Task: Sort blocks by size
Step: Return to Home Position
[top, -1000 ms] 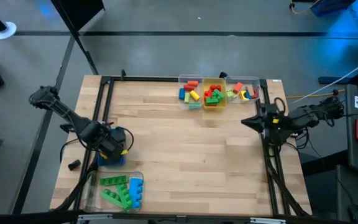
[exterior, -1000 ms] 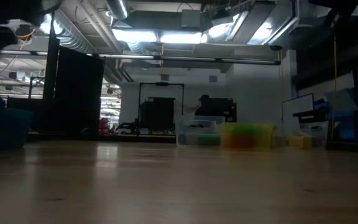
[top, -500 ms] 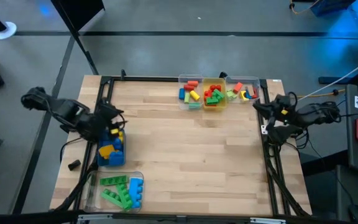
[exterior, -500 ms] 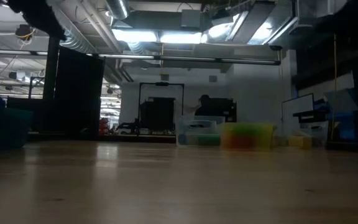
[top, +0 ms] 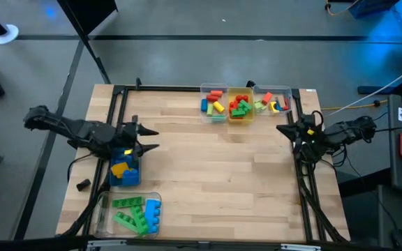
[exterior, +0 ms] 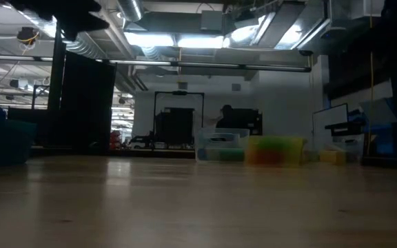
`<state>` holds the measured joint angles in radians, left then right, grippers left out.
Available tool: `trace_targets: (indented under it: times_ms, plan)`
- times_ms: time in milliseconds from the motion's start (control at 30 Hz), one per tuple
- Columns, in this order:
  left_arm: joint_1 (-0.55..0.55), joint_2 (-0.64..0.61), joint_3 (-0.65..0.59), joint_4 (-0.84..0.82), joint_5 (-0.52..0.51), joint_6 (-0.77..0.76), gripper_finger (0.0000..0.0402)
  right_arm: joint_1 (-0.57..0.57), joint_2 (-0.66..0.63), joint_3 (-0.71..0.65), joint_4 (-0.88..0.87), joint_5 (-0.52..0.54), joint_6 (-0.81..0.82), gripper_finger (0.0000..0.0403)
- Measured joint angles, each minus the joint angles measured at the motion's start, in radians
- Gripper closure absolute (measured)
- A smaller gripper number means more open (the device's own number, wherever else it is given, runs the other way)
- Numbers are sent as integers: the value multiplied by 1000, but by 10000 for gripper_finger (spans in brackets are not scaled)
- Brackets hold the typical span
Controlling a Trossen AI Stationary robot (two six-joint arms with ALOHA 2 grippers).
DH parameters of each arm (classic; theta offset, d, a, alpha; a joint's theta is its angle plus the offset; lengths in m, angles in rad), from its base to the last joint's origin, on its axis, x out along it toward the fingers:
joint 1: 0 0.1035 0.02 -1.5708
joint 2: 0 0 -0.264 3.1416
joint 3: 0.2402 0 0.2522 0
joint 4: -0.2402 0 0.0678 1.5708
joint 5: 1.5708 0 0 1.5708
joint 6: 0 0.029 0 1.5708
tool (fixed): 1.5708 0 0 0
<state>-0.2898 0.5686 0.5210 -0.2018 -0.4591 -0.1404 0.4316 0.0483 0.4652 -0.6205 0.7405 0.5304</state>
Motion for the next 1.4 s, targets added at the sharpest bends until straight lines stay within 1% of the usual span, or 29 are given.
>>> trace_targets:
  times_ms: [167, 267, 367, 533, 733, 900, 933, 1033, 1233, 1400]
  plan:
    - [109, 0, -103, 131, 79, 27, 188, 0, -2, 0, -1, -10, 0, 388]
    - [180, 0, -136, 171, 160, 34, 188, 0, -2, 0, -1, -20, 2, 388]
    - [244, 0, -162, 191, 236, 51, 188, 0, -2, -3, -11, -24, 25, 388]
    - [324, -48, -174, 165, 305, 64, 188, 0, -2, -3, -46, -18, 67, 388]
    - [362, -194, -174, 104, 319, 100, 188, 0, -2, -3, -41, -17, 60, 388]
    - [363, -308, -174, -54, 319, 67, 188, 0, -2, -3, -31, -16, 41, 388]
    - [363, -325, -178, -65, 318, 54, 188, 0, -2, -3, -32, -16, 41, 388]
    - [363, -374, -231, 11, 318, 49, 188, 0, -2, -3, -26, -16, 41, 388]
    - [363, -460, -408, 201, 318, 64, 188, 0, -2, -3, -2, -15, 41, 388]
    - [363, -527, -510, 244, 318, 25, 188, 0, -2, -3, 19, -16, 27, 388]
